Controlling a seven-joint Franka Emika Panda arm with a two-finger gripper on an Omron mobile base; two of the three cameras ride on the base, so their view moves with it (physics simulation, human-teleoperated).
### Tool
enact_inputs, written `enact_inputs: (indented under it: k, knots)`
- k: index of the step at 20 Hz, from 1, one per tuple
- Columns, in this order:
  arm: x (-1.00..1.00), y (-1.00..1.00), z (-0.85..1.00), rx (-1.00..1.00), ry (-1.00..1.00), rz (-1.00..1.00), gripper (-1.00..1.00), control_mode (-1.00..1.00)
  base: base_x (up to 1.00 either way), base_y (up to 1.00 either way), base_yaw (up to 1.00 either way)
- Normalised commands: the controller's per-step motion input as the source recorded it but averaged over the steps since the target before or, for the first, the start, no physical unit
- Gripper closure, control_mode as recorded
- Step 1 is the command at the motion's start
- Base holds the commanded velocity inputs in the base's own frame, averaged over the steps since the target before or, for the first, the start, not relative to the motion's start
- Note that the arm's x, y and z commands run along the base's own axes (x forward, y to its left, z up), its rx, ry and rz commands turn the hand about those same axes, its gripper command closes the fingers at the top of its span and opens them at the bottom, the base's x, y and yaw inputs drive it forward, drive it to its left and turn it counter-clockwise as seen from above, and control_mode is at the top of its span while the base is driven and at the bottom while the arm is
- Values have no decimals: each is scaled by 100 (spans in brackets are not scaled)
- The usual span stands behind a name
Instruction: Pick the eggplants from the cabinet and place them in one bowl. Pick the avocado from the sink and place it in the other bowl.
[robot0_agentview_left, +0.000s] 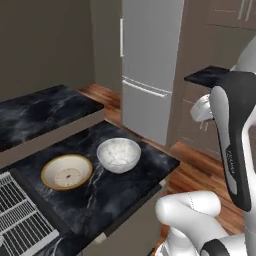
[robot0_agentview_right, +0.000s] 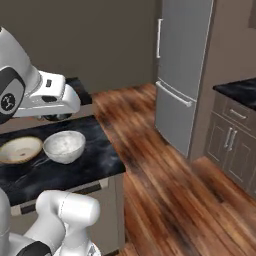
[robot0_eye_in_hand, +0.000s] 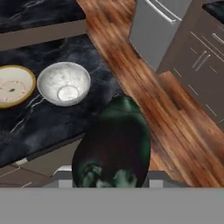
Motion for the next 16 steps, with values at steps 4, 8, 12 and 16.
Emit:
enact_inputs:
  k: [4,8,12,16]
  knots:
    - [0,0,0,0,0,0,100,100,51,-12,79]
    - [0,0,0,0,0,0,100,100,38,-41,64]
    - [0,0,0,0,0,0,100,100,28,-36,43]
    - [0,0,0,0,0,0,100,100,43,-22,21]
